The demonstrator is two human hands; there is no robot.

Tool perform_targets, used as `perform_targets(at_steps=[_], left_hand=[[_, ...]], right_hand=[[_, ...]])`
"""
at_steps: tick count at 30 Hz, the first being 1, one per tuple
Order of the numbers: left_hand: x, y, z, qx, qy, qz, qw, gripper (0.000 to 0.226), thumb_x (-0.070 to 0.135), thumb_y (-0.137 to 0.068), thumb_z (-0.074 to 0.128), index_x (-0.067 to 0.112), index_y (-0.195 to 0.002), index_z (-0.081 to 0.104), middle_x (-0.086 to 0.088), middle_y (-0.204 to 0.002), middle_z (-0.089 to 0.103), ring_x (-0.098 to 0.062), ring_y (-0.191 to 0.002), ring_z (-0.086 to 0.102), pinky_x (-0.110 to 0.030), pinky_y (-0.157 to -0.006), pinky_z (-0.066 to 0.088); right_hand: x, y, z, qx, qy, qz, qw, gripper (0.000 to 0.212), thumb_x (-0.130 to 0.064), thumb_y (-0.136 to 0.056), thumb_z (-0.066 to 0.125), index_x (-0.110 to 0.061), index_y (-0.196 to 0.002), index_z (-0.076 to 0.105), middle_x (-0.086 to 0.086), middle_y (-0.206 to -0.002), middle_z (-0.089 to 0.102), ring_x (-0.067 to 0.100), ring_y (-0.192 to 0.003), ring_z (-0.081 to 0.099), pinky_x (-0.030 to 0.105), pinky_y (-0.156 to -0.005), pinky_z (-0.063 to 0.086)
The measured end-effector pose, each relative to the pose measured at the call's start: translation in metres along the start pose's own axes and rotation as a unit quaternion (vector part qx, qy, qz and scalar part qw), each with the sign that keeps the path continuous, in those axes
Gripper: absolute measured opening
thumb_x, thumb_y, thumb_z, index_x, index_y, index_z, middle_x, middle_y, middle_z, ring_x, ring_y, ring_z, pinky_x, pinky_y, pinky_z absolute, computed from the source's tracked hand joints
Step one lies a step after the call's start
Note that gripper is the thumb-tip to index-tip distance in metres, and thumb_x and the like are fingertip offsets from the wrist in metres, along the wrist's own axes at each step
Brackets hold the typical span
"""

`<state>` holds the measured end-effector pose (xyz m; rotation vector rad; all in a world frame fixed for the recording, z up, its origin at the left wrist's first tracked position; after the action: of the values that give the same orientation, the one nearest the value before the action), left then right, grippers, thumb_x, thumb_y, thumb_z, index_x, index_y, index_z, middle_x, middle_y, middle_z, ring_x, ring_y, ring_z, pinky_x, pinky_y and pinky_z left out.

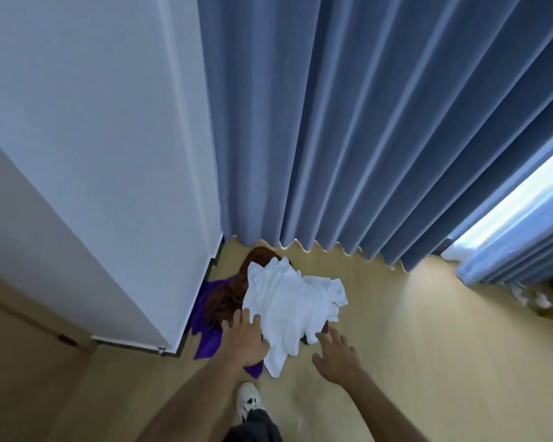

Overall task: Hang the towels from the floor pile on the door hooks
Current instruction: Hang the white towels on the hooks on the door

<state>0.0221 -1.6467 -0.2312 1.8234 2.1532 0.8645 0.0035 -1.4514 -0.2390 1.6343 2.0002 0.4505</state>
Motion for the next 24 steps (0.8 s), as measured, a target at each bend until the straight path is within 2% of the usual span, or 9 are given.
perform_targets(at_steps=[4,9,14,20,24], left_hand=[[-0.009,-0.06,0.002,-0.011,0.004,-0.03,0.999,0.059,0.042,-0.09,0.04,0.017,-0.141,0.025,-0.01,-0.154,0.012,-0.031,-0.143,0.009,-0.053,-0.112,0.015],[0.001,-0.119,-0.003,-0.029,0.02,-0.041,0.999,0.064,0.042,-0.092,0.036,0.017,-0.147,0.014,-0.01,-0.158,0.002,-0.032,-0.146,0.001,-0.052,-0.115,0.011],[0.004,-0.152,-0.01,-0.03,0.038,-0.045,0.998,0.064,0.041,-0.093,0.036,0.017,-0.148,0.013,-0.01,-0.158,0.004,-0.031,-0.146,0.0,-0.052,-0.116,0.011],[-0.023,-0.177,-0.003,-0.046,0.097,-0.123,0.987,0.064,0.038,-0.092,0.04,0.015,-0.147,0.016,-0.009,-0.158,0.007,-0.029,-0.146,0.001,-0.051,-0.116,0.012],[-0.044,-0.193,0.024,-0.057,0.109,-0.182,0.976,0.065,0.038,-0.091,0.041,0.015,-0.147,0.017,-0.01,-0.156,0.012,-0.03,-0.145,0.006,-0.052,-0.115,0.015]], right_hand=[[0.011,-0.047,-0.009,-0.035,0.024,-0.008,0.999,0.055,-0.032,-0.093,0.044,-0.026,-0.144,0.024,0.002,-0.155,0.013,0.024,-0.137,0.026,0.039,-0.107,0.03],[0.031,-0.106,-0.031,-0.063,0.069,-0.005,0.996,0.057,-0.033,-0.094,0.042,-0.026,-0.146,0.02,0.002,-0.158,0.007,0.024,-0.142,0.02,0.04,-0.11,0.028],[0.027,-0.155,-0.048,-0.078,0.089,-0.026,0.993,0.056,-0.033,-0.093,0.043,-0.025,-0.145,0.024,0.003,-0.156,0.013,0.026,-0.139,0.024,0.039,-0.108,0.03],[0.002,-0.237,-0.05,-0.124,0.142,-0.093,0.978,0.053,-0.031,-0.096,0.04,-0.021,-0.146,0.025,0.005,-0.158,0.008,0.027,-0.142,0.02,0.043,-0.111,0.026],[-0.008,-0.306,-0.019,-0.176,0.18,-0.144,0.957,0.052,-0.028,-0.096,0.04,-0.02,-0.146,0.027,0.003,-0.159,0.006,0.028,-0.142,0.017,0.045,-0.112,0.025]])
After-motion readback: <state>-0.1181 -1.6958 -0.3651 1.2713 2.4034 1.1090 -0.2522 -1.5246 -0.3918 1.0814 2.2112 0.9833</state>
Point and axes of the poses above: each hand's wrist, its own y-axis away from the middle knuckle, its own z-axis out of the palm, x = y × z, the point moved 8 cm from there along -y, towards the middle knuckle
